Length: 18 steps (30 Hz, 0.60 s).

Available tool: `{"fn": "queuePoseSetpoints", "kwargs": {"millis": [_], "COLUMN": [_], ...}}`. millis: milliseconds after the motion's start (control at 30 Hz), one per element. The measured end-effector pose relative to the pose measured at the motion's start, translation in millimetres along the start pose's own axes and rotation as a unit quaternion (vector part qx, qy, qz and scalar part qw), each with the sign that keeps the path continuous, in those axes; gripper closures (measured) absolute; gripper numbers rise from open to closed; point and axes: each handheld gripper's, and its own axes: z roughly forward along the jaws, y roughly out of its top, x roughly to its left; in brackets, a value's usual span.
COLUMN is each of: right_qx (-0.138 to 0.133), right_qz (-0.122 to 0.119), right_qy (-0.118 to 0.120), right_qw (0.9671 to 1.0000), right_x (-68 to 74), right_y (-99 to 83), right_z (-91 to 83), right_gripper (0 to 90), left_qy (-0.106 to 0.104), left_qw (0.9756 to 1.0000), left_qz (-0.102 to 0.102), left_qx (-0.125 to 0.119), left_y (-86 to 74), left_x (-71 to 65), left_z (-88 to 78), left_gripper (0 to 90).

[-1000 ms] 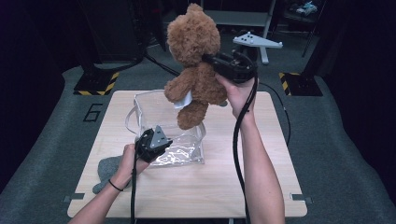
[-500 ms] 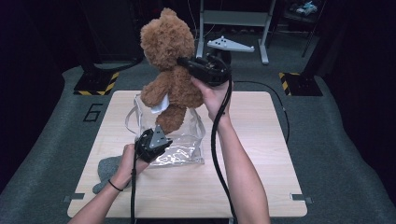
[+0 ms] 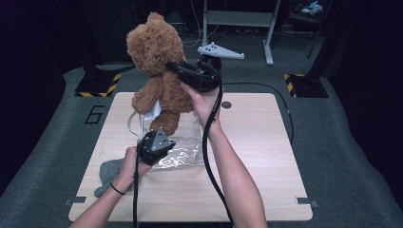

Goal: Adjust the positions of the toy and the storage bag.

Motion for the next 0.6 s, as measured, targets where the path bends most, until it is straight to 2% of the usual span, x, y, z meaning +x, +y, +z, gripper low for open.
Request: {"fn": "queuePoseSetpoints", "kwargs": {"millis": [33,100,133,200,233,267,333,367,433,467,600], "right_qx": [0.0,-0.002,-0.001,0.003,0.005,0.005,0.005,0.003,0.002,0.004,0.011], "right_qz": [-0.001,-0.005,-0.004,0.002,0.005,0.009,0.015,0.02,0.024,0.026,0.033], "right_qy": [0.0,0.0,0.001,0.003,-0.001,-0.003,-0.006,-0.006,-0.011,-0.011,-0.012], "right_qw": [1.0,1.0,1.0,1.0,1.0,0.9999,0.9999,0.9998,0.9996,0.9996,0.9993], "right_x": [0.7,2.5,2.9,0.7,-0.8,-3.3,-7.9,-10.0,-13.3,-15.0,-16.7], "right_y": [0.8,2.3,2.1,-2.0,-5.1,-8.6,-15.8,-19.2,-25.4,-28.1,-37.9], "right_z": [-0.1,-0.8,-0.8,0.4,0.8,1.1,0.8,0.5,0.3,1.3,7.2], "right_gripper": [76.3,76.2,76.2,76.2,76.2,76.2,76.2,76.2,76.2,76.2,76.2], "left_qy": [-0.002,-0.002,0.0,-0.001,0.007,0.002,0.005,0.006,0.003,0.004,0.0], "left_qw": [0.9999,0.9998,1.0,0.9999,1.0,0.9999,1.0,0.9999,1.0,0.9999,0.9999], "left_qz": [-0.013,-0.018,-0.006,-0.012,0.001,-0.014,-0.001,-0.009,-0.003,-0.013,-0.016], "left_qx": [-0.002,-0.006,-0.002,0.0,0.002,-0.004,-0.001,-0.006,0.003,0.001,0.003], "left_y": [-0.6,-1.0,-0.8,-1.5,-1.5,-2.4,-2.6,-2.9,-2.9,-3.2,-3.0], "left_x": [-1.7,-2.3,-0.5,-1.8,-0.7,-2.3,-0.6,-1.4,-0.7,-2.4,-2.7], "left_z": [0.3,0.6,-0.3,-0.5,-1.2,-0.3,-1.1,-0.2,-1.3,-0.9,-1.2], "left_gripper": [87.5,87.5,87.5,87.5,87.5,87.4,87.4,87.4,87.4,87.4,87.4]}}
